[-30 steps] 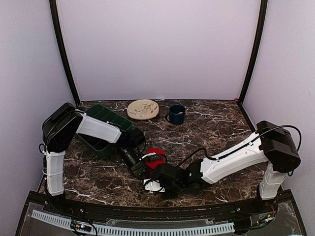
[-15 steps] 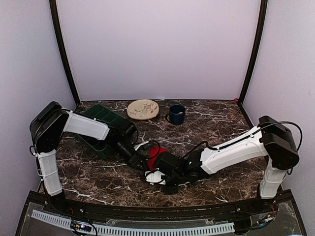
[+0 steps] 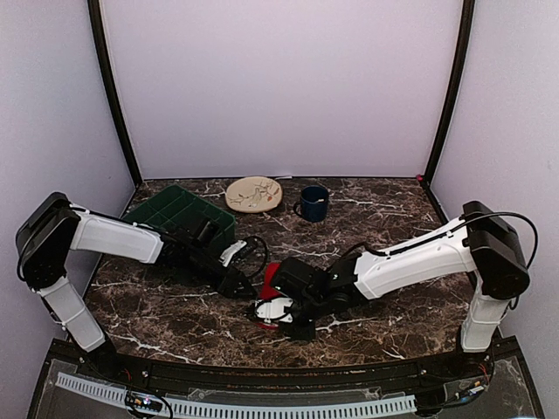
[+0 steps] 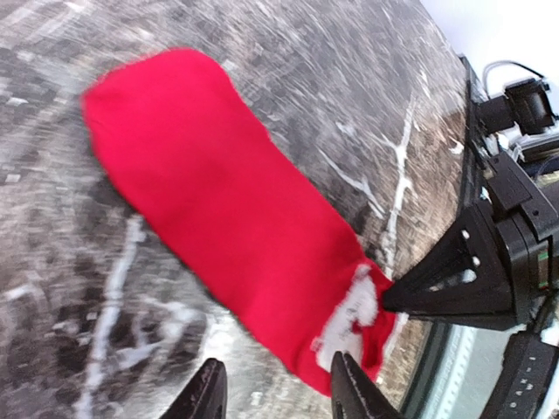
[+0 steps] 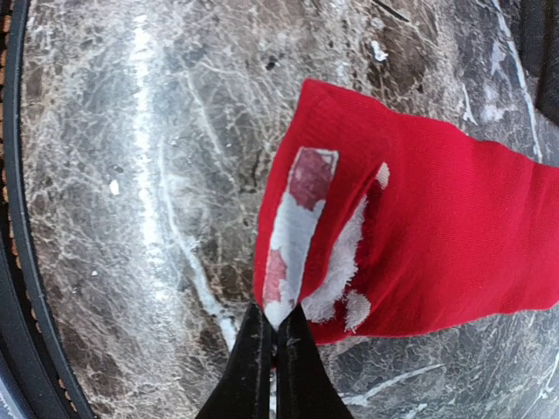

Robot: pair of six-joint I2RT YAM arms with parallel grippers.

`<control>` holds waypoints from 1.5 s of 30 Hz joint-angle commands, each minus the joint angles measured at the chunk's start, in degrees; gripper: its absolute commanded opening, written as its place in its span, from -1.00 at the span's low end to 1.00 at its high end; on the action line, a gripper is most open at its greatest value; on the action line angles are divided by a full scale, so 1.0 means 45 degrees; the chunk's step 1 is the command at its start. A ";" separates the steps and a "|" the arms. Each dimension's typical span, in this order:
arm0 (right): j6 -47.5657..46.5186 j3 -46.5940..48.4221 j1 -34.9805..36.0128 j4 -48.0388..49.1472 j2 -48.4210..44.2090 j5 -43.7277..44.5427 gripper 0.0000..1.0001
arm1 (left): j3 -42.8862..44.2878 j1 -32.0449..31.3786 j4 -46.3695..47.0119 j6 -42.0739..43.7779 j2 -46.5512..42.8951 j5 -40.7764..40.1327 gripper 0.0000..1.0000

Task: Roll the socks
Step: Roll the sock at the center of the board.

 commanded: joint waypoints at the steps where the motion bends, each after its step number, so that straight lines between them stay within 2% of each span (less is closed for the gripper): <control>1: 0.0027 0.0283 -0.0316 -0.0281 0.0054 -0.1052 -1.00 | -0.0986 -0.0124 0.1641 -0.0334 -0.0974 -0.1790 -0.18; 12: 0.0019 0.1446 -0.1112 -0.1327 0.0656 -0.3140 -1.00 | -0.2295 -0.2238 0.2610 0.0071 -0.1661 -0.5449 -0.34; 20: -0.0030 0.1949 -0.1411 -0.1803 0.1079 -0.4068 -1.00 | -0.3483 -0.2588 0.3359 -0.0170 -0.3143 -0.7071 -0.35; 36: 0.0152 0.3055 -0.1975 -0.2909 0.2083 -0.5724 -1.00 | -0.6029 -0.3935 0.5328 0.0214 -0.6795 -0.9055 -0.36; 45: 0.0224 0.4040 -0.2492 -0.3752 0.2813 -0.7006 -1.00 | -0.6259 -0.5448 0.5402 0.1759 -0.6773 -0.8516 -0.28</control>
